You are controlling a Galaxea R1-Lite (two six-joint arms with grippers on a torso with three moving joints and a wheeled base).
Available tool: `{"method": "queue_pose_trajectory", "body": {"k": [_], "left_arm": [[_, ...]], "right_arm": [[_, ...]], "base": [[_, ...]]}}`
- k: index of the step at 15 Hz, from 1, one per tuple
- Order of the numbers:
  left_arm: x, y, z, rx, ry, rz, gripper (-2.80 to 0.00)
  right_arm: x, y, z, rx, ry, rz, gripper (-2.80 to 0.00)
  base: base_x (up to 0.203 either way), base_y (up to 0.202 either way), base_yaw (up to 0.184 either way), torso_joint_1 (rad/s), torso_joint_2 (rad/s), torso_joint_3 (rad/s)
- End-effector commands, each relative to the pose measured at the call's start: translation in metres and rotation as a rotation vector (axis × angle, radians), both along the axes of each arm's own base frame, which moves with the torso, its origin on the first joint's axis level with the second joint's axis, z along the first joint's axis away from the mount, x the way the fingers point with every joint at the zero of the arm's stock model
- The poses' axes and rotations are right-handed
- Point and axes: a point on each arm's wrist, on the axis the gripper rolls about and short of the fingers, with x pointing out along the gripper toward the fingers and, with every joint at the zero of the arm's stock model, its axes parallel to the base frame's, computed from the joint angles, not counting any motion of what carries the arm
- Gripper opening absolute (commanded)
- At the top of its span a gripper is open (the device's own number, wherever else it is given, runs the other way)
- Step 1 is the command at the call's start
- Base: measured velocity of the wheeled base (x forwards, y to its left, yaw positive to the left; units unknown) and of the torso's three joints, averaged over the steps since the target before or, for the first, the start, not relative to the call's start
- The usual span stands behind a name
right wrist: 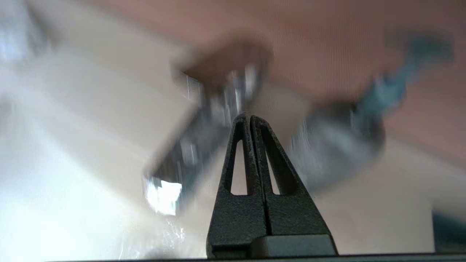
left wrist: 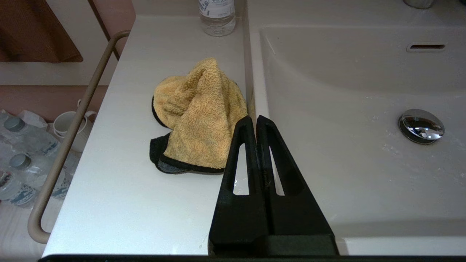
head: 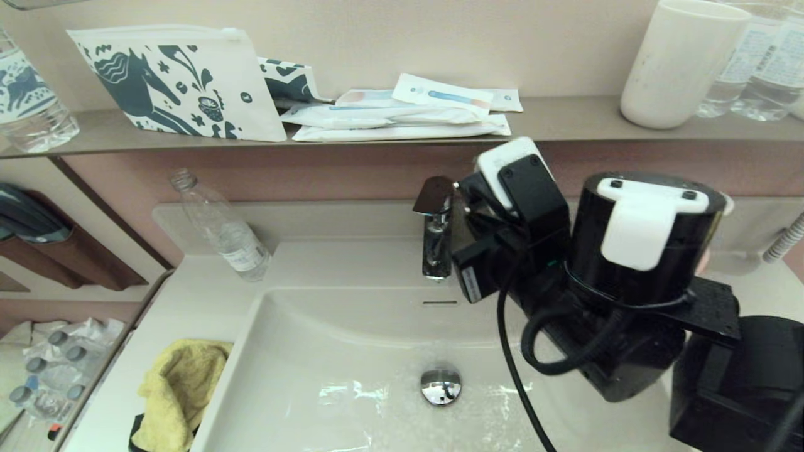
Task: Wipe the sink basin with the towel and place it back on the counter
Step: Pick up the cloth
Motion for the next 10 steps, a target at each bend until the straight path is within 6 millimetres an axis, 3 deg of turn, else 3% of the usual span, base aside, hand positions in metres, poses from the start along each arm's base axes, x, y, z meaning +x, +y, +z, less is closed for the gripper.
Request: {"method": "queue_pose_trajectory", "body": {"k": [1, 7, 10], "left_arm": [[0.000, 0.000, 0.000, 0.000, 0.001, 0.000, -2.80], [0.000, 0.000, 0.000, 0.000, 0.001, 0.000, -2.80], [0.000, 0.000, 0.000, 0.000, 0.001, 0.000, -2.80]], "right_arm": [[-0.025, -0.034, 0.003, 0.019, 0.004, -0.004, -2.80], [-0.068, -0.132, 0.002, 0.077, -0.023, -0.131, -2.80], [-0.079, -0.148, -0.001, 0.109, -0.016, -0.148, -2.80]], "base": [[0.000, 0.000, 0.000, 0.000, 0.00, 0.000], [0.000, 0.000, 0.000, 0.000, 0.00, 0.000], [0.000, 0.000, 0.000, 0.000, 0.00, 0.000]]}}
